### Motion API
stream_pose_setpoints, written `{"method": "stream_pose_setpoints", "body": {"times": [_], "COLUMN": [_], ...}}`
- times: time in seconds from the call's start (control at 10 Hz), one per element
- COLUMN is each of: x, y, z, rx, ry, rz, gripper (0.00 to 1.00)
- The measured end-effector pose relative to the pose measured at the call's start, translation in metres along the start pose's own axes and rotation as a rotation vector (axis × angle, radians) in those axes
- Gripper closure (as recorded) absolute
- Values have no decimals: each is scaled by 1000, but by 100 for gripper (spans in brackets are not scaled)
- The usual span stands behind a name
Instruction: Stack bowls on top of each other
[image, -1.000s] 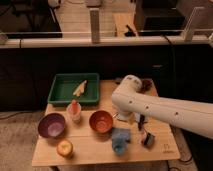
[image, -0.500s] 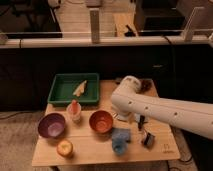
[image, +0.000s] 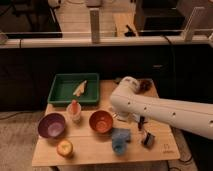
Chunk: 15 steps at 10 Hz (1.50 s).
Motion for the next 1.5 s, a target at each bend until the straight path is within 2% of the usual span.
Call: {"method": "stream_pose_setpoints", "body": {"times": [1.0, 1.5], "x": [-15, -33], "y": [-12, -22], "z": [7, 9], "rx": [15, 21], "ry": [-18, -31], "rz": [-205, -284], "gripper": [20, 20]}}
